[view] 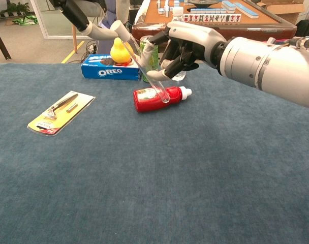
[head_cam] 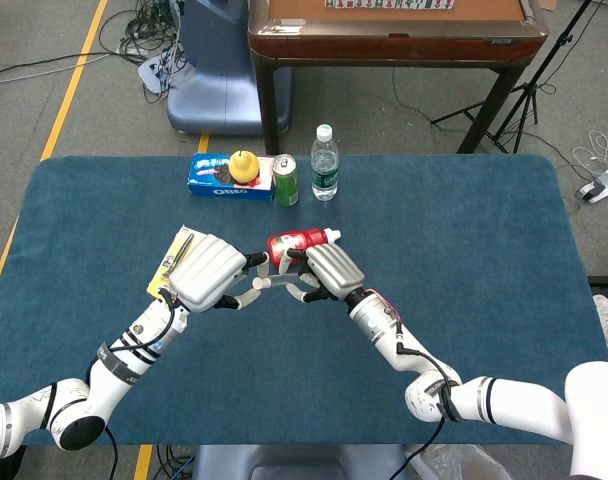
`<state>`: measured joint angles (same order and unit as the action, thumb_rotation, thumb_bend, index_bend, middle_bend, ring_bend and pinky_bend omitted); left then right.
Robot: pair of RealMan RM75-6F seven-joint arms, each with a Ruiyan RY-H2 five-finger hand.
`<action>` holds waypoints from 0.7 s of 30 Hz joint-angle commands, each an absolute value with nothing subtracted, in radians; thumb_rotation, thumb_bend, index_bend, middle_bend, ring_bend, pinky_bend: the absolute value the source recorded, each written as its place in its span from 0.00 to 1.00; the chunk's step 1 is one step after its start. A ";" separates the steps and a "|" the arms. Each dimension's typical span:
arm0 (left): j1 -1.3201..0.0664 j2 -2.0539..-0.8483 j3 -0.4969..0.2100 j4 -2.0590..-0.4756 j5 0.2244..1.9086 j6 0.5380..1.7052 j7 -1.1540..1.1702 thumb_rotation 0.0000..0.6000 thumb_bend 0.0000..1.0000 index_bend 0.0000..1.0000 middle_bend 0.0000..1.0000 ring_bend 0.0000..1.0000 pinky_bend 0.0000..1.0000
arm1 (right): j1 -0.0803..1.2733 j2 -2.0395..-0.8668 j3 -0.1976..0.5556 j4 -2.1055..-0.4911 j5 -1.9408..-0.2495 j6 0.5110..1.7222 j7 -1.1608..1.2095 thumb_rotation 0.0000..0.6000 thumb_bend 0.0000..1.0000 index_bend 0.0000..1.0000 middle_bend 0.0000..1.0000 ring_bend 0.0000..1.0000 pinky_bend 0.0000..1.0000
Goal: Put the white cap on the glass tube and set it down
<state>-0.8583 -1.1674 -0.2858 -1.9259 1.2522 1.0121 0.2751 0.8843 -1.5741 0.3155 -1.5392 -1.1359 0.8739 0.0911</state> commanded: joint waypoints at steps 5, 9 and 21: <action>-0.863 -1.168 -0.280 -1.927 1.250 1.012 0.281 1.00 0.25 0.54 1.00 1.00 1.00 | 0.885 -1.575 0.317 -1.541 -1.138 0.876 0.095 1.00 0.46 0.82 1.00 1.00 1.00; -0.868 -1.173 -0.278 -1.926 1.248 1.011 0.284 1.00 0.25 0.54 1.00 1.00 1.00 | 0.886 -1.577 0.320 -1.543 -1.139 0.876 0.103 1.00 0.46 0.82 1.00 1.00 1.00; -0.878 -1.188 -0.271 -1.920 1.239 1.013 0.297 1.00 0.25 0.54 1.00 1.00 1.00 | 0.886 -1.585 0.325 -1.546 -1.145 0.878 0.131 1.00 0.48 0.84 1.00 1.00 1.00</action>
<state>-0.8778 -1.1880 -0.2708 -1.9199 1.2389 1.0132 0.2966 0.8857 -1.5854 0.3253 -1.5464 -1.1453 0.8777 0.1307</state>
